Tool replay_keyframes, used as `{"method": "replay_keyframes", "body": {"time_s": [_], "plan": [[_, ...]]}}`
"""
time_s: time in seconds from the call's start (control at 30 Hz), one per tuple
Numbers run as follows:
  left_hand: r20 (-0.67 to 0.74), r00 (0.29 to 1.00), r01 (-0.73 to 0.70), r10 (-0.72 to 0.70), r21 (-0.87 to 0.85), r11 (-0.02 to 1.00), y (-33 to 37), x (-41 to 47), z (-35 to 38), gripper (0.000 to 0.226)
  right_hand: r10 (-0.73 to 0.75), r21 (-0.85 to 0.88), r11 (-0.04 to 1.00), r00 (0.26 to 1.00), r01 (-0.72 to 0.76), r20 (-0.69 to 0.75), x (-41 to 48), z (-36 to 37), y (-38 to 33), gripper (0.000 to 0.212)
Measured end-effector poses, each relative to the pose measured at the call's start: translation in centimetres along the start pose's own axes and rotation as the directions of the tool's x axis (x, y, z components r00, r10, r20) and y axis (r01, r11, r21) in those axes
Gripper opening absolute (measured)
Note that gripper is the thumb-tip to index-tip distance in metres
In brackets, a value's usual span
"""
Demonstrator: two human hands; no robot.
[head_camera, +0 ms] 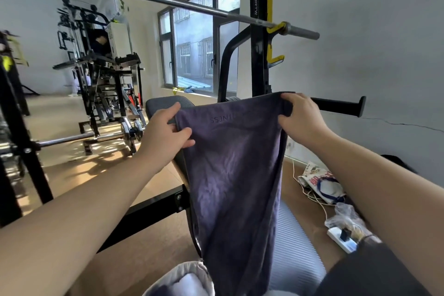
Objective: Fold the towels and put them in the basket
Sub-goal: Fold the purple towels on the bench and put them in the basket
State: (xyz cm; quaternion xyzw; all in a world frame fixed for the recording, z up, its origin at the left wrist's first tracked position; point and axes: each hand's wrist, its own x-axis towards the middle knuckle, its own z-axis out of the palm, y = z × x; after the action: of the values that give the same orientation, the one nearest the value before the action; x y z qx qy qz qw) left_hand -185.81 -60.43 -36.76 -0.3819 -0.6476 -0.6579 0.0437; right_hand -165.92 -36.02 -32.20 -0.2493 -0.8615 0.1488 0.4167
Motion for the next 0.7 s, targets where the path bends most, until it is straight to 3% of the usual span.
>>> {"method": "replay_keyframes", "body": {"time_s": [0.1, 0.3, 0.7], "plan": [[0.021, 1.000, -0.011, 0.011, -0.013, 1.000, -0.4, 1.4, 0.3, 0.084, 0.004, 0.021, 1.000, 1.000, -0.005, 0.017, 2.1, 1.4, -0.3, 0.072], [0.003, 0.998, -0.058, 0.059, 0.222, 0.973, -3.9, 3.4, 0.2, 0.086, -0.003, 0.029, 1.000, 0.997, 0.001, 0.080, 4.7, 6.5, -0.3, 0.081], [-0.094, 0.994, 0.093, -0.058, 0.427, 0.900, -14.1, 7.0, -1.3, 0.089, -0.008, 0.015, 1.000, 0.969, 0.005, 0.248, 7.6, 20.2, 1.0, 0.083]]}}
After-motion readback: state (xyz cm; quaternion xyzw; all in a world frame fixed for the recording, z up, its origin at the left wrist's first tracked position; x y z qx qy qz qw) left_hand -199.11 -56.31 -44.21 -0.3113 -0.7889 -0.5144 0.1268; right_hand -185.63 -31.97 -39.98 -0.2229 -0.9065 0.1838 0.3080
